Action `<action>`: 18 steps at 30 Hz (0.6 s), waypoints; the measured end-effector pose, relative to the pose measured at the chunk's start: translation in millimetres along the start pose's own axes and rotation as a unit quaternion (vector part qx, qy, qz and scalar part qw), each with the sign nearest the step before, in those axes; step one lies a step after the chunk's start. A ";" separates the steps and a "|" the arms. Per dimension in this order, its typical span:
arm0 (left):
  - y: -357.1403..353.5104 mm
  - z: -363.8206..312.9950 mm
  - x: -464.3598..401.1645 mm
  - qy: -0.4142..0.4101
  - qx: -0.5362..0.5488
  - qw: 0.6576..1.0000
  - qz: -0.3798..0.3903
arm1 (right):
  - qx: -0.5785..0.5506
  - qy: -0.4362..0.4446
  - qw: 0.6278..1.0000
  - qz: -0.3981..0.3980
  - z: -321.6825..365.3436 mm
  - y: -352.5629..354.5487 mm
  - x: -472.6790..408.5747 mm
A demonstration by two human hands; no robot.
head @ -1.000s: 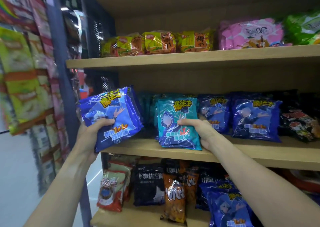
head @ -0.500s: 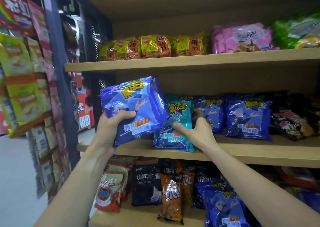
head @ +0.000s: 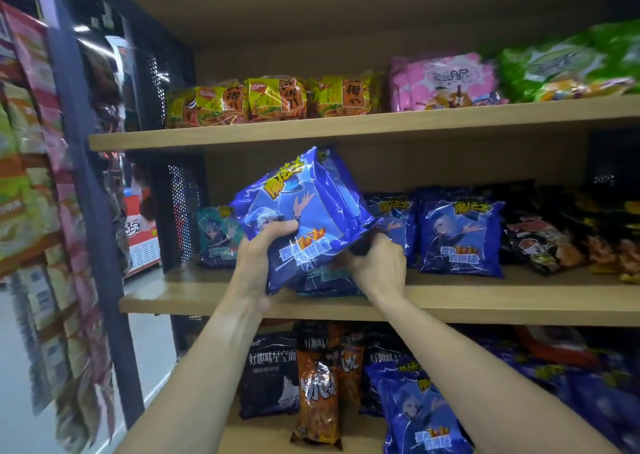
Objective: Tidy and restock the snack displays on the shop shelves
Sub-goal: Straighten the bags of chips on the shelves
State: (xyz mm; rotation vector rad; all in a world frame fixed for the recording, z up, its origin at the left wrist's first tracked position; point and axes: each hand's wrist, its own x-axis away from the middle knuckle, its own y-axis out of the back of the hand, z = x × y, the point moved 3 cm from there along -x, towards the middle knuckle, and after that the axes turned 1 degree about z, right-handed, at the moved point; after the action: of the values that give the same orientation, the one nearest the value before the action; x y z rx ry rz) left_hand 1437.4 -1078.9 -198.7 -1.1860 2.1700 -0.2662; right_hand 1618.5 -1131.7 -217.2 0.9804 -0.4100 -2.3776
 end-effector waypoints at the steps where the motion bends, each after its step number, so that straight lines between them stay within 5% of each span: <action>1: -3.5 6.0 -0.4 0.013 -0.008 1.000 0.002 | -0.034 -0.029 0.999 0.015 -6.2 -0.4 -3.6; 4: -14.8 20.6 1.6 0.036 -0.037 0.999 -0.008 | -0.219 -0.125 0.966 0.047 -25.3 9.2 -8.0; 7: -27.0 28.1 1.2 0.035 -0.045 0.998 0.009 | -0.448 -0.150 0.879 0.068 -29.2 23.9 -2.1; 11: -47.6 29.6 -1.2 0.014 -0.130 0.991 0.030 | -0.537 -0.132 0.832 0.050 -42.2 52.0 -5.2; 15: -56.2 42.9 -10.4 -0.022 -0.310 0.950 0.029 | -0.357 0.011 0.928 0.104 -47.0 77.1 -9.8; 18: -57.9 49.6 -10.1 -0.023 -0.447 0.894 0.026 | -0.243 0.039 0.955 0.168 -56.4 78.5 -11.1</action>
State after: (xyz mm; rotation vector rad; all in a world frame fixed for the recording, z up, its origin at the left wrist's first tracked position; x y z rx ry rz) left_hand 1511.6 -1097.7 -206.0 -1.5550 2.3212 0.8763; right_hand 1693.7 -1193.4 -213.9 0.7044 0.0436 -1.9841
